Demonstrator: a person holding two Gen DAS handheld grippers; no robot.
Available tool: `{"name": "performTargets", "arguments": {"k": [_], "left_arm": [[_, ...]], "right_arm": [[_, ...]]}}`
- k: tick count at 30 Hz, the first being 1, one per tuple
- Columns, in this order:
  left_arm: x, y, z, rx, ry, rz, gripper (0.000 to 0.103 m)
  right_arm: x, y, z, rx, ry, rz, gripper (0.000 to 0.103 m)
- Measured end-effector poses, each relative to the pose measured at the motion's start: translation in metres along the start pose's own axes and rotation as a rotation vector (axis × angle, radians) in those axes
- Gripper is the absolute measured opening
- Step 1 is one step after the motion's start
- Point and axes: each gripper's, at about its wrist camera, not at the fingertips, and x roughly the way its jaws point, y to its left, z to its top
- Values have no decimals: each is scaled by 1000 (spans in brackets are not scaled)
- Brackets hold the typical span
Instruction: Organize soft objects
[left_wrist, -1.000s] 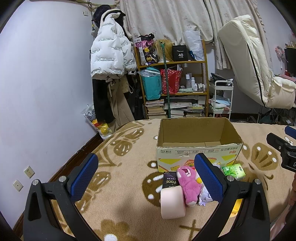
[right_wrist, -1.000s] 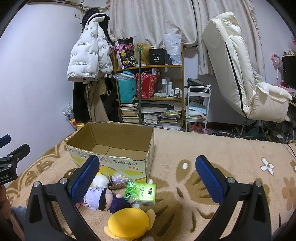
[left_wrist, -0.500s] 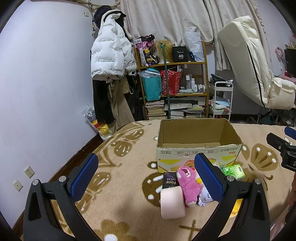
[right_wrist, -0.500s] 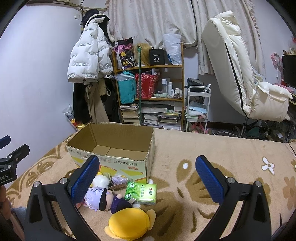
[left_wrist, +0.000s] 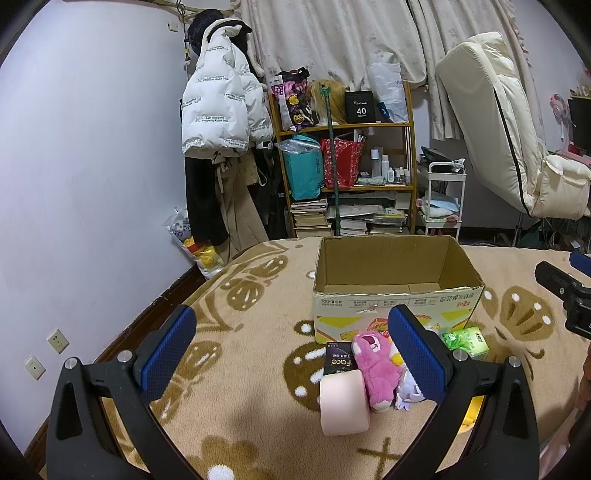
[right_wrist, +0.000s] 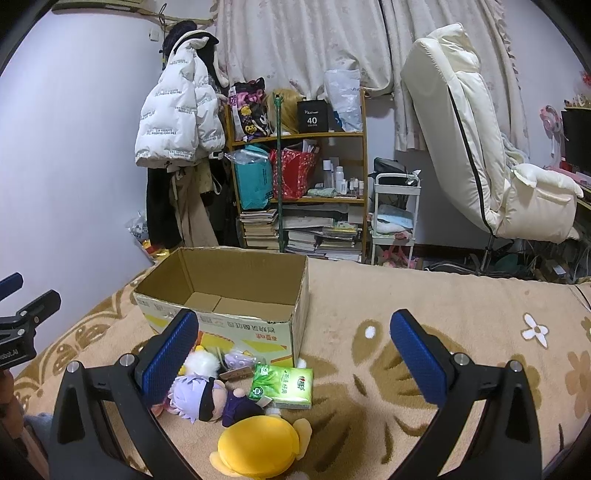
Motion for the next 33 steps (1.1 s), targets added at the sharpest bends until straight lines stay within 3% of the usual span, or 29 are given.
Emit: {"name": "performTargets", "arguments": {"k": [27,33], "left_arm": [[2,3,-3,-5,5,1,102],[8,2,-9,-3,37,-18,102]], "right_arm": [[-7,-5,11,12,-5,7,103],[-7,-8,9,14,-2,2,103]]}}
